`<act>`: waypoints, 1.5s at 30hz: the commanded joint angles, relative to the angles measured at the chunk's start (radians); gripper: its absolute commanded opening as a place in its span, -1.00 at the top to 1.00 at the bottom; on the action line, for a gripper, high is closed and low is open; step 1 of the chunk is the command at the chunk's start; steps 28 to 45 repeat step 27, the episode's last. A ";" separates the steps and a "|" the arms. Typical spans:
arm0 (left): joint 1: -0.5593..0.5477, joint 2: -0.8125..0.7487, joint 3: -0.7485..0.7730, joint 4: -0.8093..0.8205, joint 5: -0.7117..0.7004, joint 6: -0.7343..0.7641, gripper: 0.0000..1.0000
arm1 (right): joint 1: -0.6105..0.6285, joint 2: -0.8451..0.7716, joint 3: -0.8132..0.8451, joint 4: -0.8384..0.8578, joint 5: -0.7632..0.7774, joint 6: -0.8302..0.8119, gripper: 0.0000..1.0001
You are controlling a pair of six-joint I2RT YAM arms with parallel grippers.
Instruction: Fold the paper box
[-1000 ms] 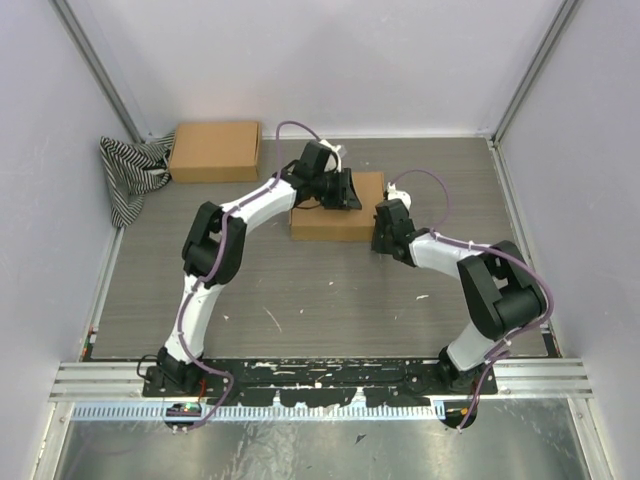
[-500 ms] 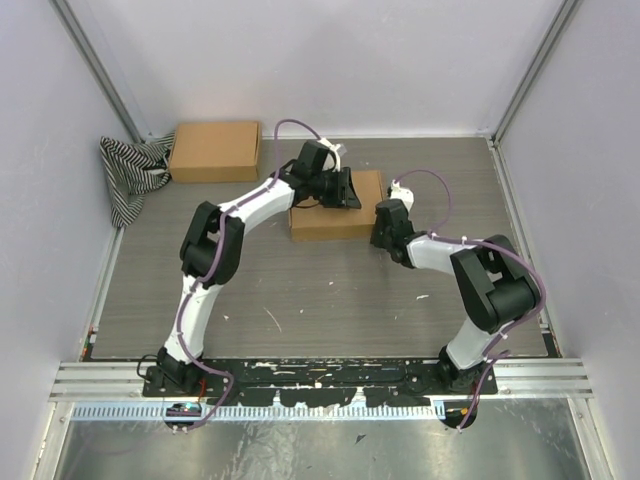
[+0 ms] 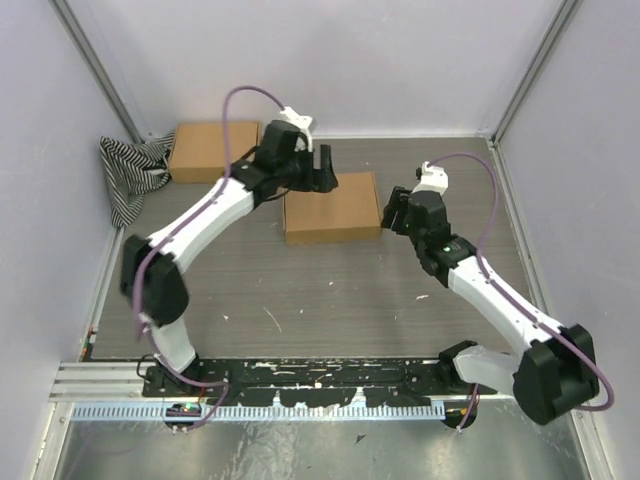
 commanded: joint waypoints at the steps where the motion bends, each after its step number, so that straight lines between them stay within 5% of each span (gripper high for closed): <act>1: 0.001 -0.295 -0.229 -0.005 -0.264 0.036 -0.73 | -0.003 -0.103 0.061 -0.166 0.060 -0.071 -0.46; 6: 0.002 -0.640 -0.581 -0.007 -0.496 0.015 -1.00 | -0.003 -0.120 0.085 -0.267 0.121 -0.050 -0.58; 12: 0.008 -0.826 -0.766 -0.048 -0.562 -0.007 -0.96 | -0.003 -0.085 0.086 -0.269 0.130 -0.042 -0.59; 25: 0.008 -1.011 -0.900 -0.131 -0.572 -0.025 -0.96 | -0.003 -0.128 0.000 -0.175 0.062 -0.080 -0.59; 45: 0.008 -1.020 -0.896 -0.133 -0.565 -0.023 -0.96 | -0.003 -0.113 0.014 -0.195 0.073 -0.071 -0.63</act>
